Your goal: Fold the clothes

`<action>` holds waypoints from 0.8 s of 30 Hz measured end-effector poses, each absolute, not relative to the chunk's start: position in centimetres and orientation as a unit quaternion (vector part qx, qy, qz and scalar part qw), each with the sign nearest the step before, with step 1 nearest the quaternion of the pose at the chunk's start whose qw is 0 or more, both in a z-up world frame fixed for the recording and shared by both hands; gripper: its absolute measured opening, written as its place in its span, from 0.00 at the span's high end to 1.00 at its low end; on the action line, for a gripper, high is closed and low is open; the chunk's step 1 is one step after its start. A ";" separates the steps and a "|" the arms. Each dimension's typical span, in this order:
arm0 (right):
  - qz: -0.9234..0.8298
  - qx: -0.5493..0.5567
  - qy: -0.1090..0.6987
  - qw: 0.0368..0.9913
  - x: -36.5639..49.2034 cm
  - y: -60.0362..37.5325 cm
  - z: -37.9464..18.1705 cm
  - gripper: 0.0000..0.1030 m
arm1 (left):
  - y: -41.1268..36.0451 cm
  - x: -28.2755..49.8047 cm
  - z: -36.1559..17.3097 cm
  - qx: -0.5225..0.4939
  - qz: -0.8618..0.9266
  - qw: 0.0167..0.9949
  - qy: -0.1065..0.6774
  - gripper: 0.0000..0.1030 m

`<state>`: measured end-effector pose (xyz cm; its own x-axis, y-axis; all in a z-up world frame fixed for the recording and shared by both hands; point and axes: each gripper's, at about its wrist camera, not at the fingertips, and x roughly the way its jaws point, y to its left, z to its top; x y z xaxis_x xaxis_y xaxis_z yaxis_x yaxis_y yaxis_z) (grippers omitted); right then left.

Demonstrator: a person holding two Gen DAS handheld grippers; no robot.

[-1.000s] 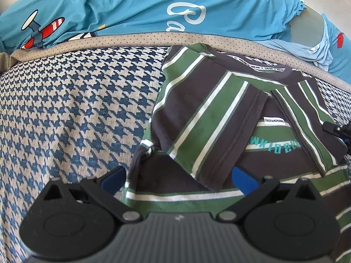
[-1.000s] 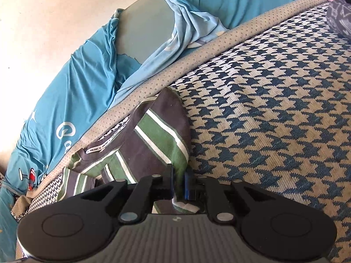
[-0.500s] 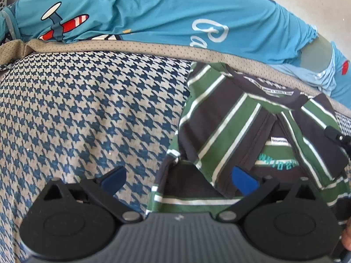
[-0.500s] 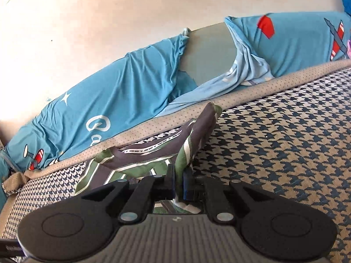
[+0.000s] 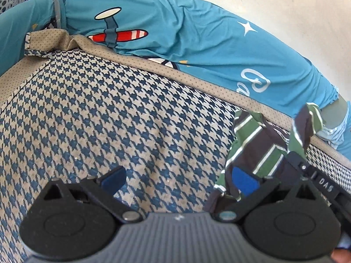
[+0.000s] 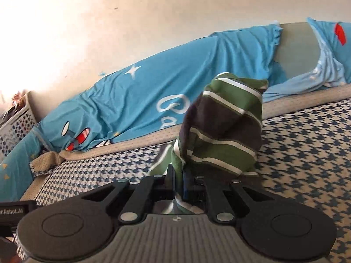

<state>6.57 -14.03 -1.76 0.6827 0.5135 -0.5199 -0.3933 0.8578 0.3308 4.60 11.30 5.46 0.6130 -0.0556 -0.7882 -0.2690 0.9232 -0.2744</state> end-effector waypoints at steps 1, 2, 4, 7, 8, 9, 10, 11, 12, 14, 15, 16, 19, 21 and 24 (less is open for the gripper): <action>0.255 0.085 0.315 0.910 6.4 -12.8 -2.2 0.92 | 11.4 4.6 5.4 -0.191 0.061 0.877 0.437 0.00; 0.261 0.073 0.318 0.908 6.3 -11.7 -2.6 0.92 | 11.5 4.7 5.4 -0.195 0.061 0.876 0.438 0.00; 0.272 0.060 0.333 0.901 6.2 -9.9 -3.7 0.92 | 11.6 4.9 5.4 -0.201 0.060 0.874 0.439 0.00; 0.275 0.045 0.349 0.895 5.9 -8.4 -5.2 0.89 | 11.3 5.0 5.4 -0.202 0.058 0.874 0.439 0.00; 0.273 0.042 0.352 0.894 5.8 -8.1 -5.6 0.89 | 11.3 5.0 5.4 -0.202 0.057 0.874 0.438 0.00; 0.272 0.049 0.351 0.895 5.7 -8.3 -5.6 0.87 | 11.2 5.1 5.4 -0.201 0.057 0.874 0.438 0.00; 0.278 0.057 0.354 0.891 5.6 -8.7 -5.5 0.78 | 11.2 5.1 5.3 -0.201 0.056 0.874 0.439 0.00; 0.285 0.066 0.358 0.887 5.5 -9.2 -5.4 0.74 | 11.1 5.2 5.3 -0.199 0.055 0.874 0.440 0.00; 0.288 0.070 0.360 0.884 5.2 -9.7 -5.2 0.71 | 11.0 5.3 5.2 -0.197 0.054 0.874 0.441 0.00; 0.291 0.070 0.362 0.883 4.5 -10.5 -4.6 0.69 | 10.6 5.3 5.1 -0.191 0.050 0.874 0.443 0.00; 0.292 0.071 0.361 0.883 3.9 -11.0 -4.4 0.67 | 10.4 5.3 5.1 -0.188 0.048 0.875 0.444 0.00; 0.294 0.073 0.359 0.883 3.3 -11.6 -4.0 0.65 | 10.2 5.2 5.0 -0.184 0.047 0.875 0.445 0.00; 0.291 0.066 0.357 0.885 1.2 -13.3 -3.3 0.64 | 9.5 4.8 4.8 -0.174 0.042 0.876 0.447 0.00; 0.284 0.061 0.356 0.888 -0.2 -14.8 -2.9 0.64 | 8.9 4.7 4.6 -0.161 0.039 0.878 0.450 0.00; 0.270 0.061 0.358 0.892 -1.8 -17.2 -2.4 0.64 | 7.5 4.6 4.5 -0.129 0.035 0.879 0.457 0.00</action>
